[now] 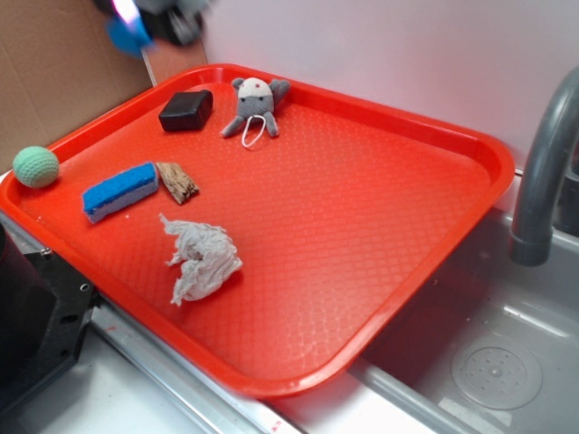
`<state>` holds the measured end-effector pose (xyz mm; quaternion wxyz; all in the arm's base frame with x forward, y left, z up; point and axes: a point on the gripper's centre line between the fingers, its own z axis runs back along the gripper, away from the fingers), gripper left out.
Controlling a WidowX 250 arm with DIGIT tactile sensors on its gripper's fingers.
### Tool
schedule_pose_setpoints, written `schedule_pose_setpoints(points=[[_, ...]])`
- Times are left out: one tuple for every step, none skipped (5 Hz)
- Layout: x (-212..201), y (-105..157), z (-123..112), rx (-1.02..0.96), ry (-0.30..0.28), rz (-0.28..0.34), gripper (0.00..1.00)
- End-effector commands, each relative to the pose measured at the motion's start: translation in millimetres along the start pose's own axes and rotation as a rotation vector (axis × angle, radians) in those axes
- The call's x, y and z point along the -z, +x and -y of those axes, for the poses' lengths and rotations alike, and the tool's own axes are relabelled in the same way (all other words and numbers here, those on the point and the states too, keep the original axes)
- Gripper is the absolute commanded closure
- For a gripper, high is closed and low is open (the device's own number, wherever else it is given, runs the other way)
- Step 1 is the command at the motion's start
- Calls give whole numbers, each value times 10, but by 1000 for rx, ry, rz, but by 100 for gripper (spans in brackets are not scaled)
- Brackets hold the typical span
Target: Grab the blue block.
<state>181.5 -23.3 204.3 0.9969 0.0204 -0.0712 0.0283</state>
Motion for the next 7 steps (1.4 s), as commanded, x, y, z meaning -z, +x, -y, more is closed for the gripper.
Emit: schedule_pose_setpoints(points=[[-156, -163, -277, -99, 11, -6, 100], [-96, -191, -381, -160, -57, 3, 100], [-43, -196, -410, -190, -49, -9, 100], [133, -126, -313, -163, -29, -18, 100], [195, -86, -271, -161, -27, -29, 100], [228, -55, -240, -169, -12, -33, 100], [255, -68, -227, -171, -6, -40, 100]])
